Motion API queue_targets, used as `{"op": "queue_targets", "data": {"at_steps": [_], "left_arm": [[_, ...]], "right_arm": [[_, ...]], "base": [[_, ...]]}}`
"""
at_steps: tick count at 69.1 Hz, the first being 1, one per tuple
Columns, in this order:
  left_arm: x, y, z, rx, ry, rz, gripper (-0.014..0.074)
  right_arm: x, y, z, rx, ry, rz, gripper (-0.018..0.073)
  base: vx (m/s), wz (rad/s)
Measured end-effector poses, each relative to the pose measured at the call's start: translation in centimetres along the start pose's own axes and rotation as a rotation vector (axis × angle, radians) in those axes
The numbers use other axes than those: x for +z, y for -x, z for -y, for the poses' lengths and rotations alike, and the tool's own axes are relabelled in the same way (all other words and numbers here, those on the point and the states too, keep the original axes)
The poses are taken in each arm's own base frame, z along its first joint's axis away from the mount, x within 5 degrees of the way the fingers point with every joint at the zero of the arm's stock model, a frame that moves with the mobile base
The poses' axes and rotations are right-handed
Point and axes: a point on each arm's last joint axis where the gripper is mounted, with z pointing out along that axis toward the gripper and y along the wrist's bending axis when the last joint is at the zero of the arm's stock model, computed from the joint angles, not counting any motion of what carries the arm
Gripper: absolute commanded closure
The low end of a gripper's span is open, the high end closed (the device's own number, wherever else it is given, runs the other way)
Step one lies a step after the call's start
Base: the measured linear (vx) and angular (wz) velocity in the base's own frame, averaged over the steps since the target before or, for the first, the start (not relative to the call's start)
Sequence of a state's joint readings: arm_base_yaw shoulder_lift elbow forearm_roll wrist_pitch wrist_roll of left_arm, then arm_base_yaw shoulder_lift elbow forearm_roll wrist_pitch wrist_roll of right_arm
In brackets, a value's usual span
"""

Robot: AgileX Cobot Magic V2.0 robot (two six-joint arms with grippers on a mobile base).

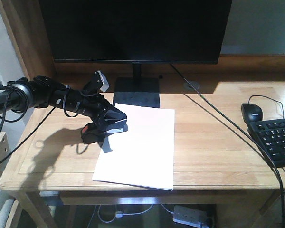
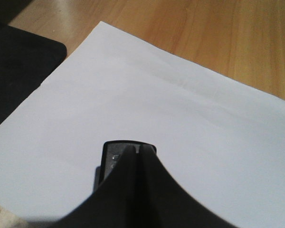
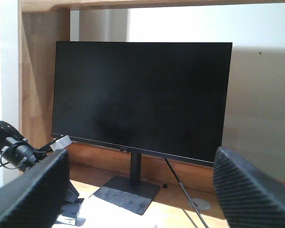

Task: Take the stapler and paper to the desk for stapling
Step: 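Set the stapler down at the paper edge and open the left gripper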

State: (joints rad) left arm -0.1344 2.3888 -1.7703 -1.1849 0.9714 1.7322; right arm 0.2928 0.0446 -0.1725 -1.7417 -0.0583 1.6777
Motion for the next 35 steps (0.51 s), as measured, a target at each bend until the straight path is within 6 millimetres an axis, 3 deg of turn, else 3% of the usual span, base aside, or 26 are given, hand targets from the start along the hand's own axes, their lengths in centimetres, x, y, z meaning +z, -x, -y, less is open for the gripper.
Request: {"op": "queue_targets", "data": {"at_steps": [35], "left_arm": [[0.81,-0.94,-0.13,-0.099,-0.023,-0.022,0.0603]], "right_arm": [[0.00,0.00,0.00,0.000,0.000,0.000,-0.0024]], "base": [[0.00,0.00]]}}
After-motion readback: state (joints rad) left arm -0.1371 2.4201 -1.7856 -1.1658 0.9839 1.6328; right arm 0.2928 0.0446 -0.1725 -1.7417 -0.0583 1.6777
